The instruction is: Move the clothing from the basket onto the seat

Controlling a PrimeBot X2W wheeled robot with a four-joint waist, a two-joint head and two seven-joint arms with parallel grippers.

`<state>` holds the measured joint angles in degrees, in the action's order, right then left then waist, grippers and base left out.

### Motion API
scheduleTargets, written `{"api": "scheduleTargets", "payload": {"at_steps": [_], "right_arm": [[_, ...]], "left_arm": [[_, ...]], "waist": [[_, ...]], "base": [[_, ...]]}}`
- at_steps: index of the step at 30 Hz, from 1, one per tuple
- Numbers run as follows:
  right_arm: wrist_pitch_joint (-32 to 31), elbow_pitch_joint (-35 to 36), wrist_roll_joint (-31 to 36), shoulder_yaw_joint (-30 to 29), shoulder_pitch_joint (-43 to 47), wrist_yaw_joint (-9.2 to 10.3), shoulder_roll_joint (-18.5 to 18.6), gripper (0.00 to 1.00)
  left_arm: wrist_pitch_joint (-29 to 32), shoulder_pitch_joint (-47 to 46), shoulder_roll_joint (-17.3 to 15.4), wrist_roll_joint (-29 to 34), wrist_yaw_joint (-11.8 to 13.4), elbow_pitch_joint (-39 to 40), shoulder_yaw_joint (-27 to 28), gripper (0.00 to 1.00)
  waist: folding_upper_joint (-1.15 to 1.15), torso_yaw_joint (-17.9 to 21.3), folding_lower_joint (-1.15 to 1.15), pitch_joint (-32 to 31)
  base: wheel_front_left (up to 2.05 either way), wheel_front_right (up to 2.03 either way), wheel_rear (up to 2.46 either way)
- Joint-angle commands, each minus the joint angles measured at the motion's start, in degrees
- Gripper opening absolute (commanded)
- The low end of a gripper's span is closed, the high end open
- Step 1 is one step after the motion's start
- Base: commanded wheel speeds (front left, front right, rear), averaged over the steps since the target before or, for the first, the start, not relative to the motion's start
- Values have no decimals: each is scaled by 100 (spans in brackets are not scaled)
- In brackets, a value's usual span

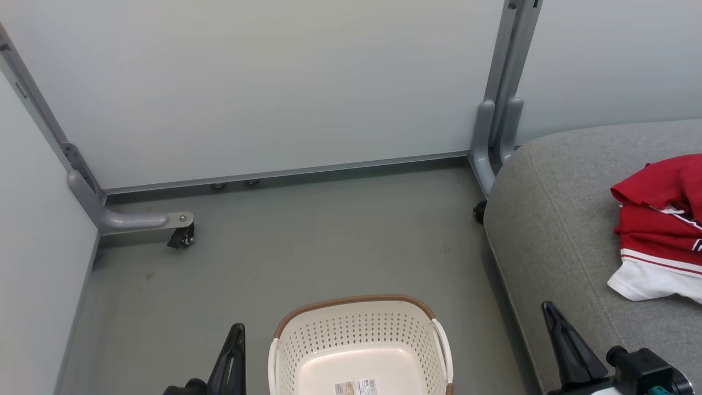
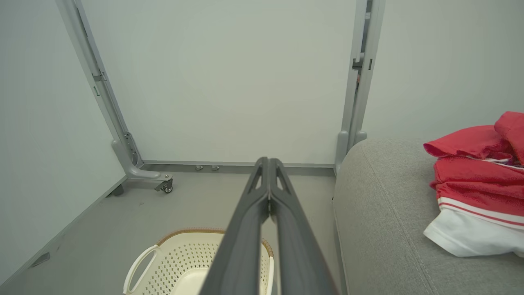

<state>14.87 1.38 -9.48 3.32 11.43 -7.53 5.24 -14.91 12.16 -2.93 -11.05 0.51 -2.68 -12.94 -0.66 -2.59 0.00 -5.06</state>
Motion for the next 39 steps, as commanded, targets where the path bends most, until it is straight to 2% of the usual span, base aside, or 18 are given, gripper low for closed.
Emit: {"api": "scheduleTargets", "payload": {"at_steps": [1, 17, 39], "right_arm": [[-53, 33, -324, -23, -74, 0, 36, 0], [-393, -286, -2096, -106, -438, 1, 72, 0], [-833, -658, -4100, -258, -856, 2, 72, 0]], "left_arm": [[47, -72, -23, -314, -22, 57, 53, 0], [375, -465, -124, -2074, -194, -213, 309, 0], [796, -901, -200, -4060, -386, -483, 668, 0]], "waist": [[2, 4, 0, 8], [10, 37, 0, 75], [22, 85, 0, 171]], "base": [[0, 0, 0], [0, 0, 0], [0, 0, 0]]}}
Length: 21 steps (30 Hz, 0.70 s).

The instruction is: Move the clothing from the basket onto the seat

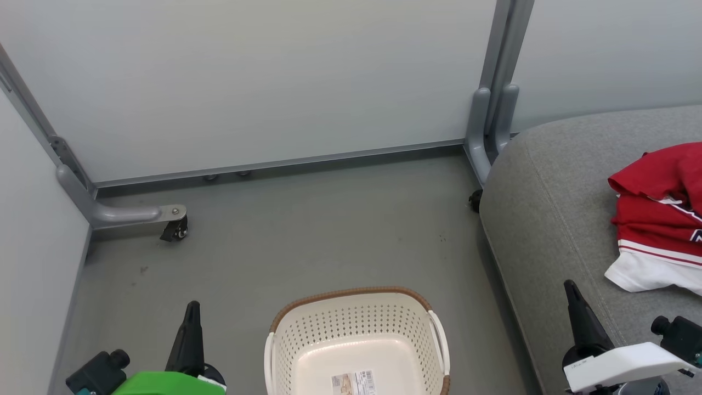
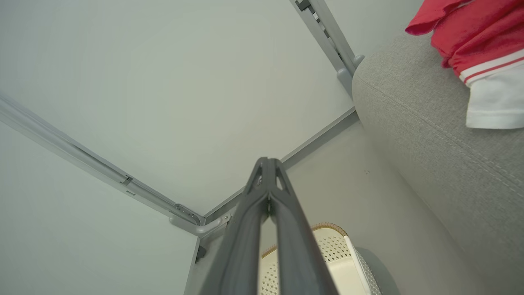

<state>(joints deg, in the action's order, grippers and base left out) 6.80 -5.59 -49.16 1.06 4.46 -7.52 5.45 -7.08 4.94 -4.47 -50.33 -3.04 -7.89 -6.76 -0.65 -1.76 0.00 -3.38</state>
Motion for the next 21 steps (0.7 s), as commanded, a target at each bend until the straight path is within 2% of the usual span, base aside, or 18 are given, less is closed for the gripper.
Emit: {"api": "scheduleTargets", "payload": {"at_steps": [1, 21], "right_arm": [[-43, 27, -199, -38, -172, 1, 49, 0], [-374, -239, -1550, -178, -462, 2, 16, 0]], "left_arm": [[31, -194, -48, -201, -39, 29, 64, 0], [356, -491, -67, -1530, -171, -160, 356, 0]], "waist": [[22, 3, 0, 6], [32, 45, 0, 90]], "base": [[0, 0, 0], [0, 0, 0]]}}
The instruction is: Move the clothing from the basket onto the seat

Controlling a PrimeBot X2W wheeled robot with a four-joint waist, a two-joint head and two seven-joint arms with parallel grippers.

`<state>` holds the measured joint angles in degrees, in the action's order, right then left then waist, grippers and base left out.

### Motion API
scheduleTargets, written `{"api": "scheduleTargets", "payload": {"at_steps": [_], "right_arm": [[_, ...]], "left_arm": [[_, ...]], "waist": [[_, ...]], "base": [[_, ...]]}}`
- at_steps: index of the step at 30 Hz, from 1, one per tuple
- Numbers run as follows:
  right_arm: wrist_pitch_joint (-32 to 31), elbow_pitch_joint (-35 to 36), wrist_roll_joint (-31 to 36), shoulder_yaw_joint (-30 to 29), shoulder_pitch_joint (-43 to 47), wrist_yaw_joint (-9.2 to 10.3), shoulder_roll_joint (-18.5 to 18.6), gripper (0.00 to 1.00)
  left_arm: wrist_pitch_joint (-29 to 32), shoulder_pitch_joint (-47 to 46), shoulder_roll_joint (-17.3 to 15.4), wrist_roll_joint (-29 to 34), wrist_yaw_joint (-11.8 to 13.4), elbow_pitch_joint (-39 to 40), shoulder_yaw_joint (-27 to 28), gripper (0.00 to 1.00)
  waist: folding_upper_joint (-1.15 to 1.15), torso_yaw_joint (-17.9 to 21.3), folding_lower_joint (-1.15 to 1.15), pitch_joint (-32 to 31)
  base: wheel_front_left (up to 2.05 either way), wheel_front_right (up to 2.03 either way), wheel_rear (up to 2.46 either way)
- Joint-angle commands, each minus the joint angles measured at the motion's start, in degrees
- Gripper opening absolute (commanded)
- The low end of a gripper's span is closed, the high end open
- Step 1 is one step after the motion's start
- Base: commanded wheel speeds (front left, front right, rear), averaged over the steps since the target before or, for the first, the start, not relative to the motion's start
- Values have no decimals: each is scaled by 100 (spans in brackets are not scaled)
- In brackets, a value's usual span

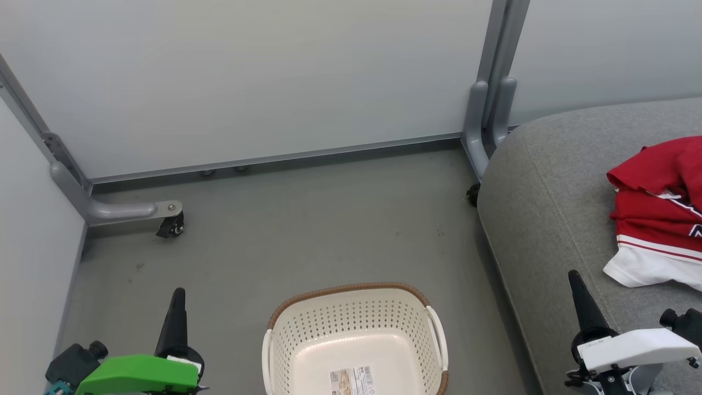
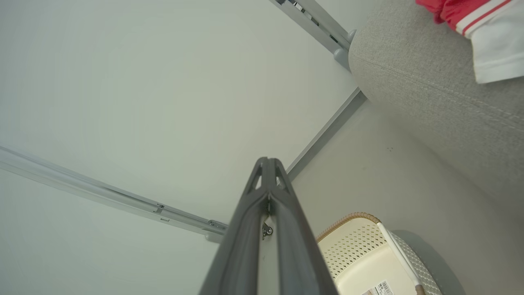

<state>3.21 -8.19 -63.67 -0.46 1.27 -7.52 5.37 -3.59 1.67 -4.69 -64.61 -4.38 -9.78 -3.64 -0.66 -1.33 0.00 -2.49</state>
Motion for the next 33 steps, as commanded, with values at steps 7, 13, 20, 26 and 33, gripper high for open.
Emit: {"api": "scheduleTargets", "payload": {"at_steps": [7, 13, 20, 26, 33], "right_arm": [[-126, -62, -517, -77, -228, 3, 11, 0], [-217, -128, -849, -120, -296, 3, -2, 0], [-322, -206, -1220, -168, -385, 3, -17, 0], [-399, -266, -1515, -207, -442, 4, -30, 0], [-494, -335, -1844, -255, -508, 4, -46, 0]], "left_arm": [[116, -258, -45, -518, -77, -32, 140, 0], [208, -336, -44, -845, -112, -79, 222, 0], [305, -417, -41, -1207, -146, -138, 314, 0], [396, -484, -36, -1492, -175, -185, 389, 0], [486, -563, -29, -1812, -212, -235, 479, 0]], "waist": [[36, 16, 0, 31], [39, 28, 0, 56], [43, 43, 0, 86], [46, 55, 0, 111], [50, 70, 0, 141]], "base": [[0, 0, 0], [0, 0, 0], [0, 0, 0], [0, 0, 0], [0, 0, 0]]}}
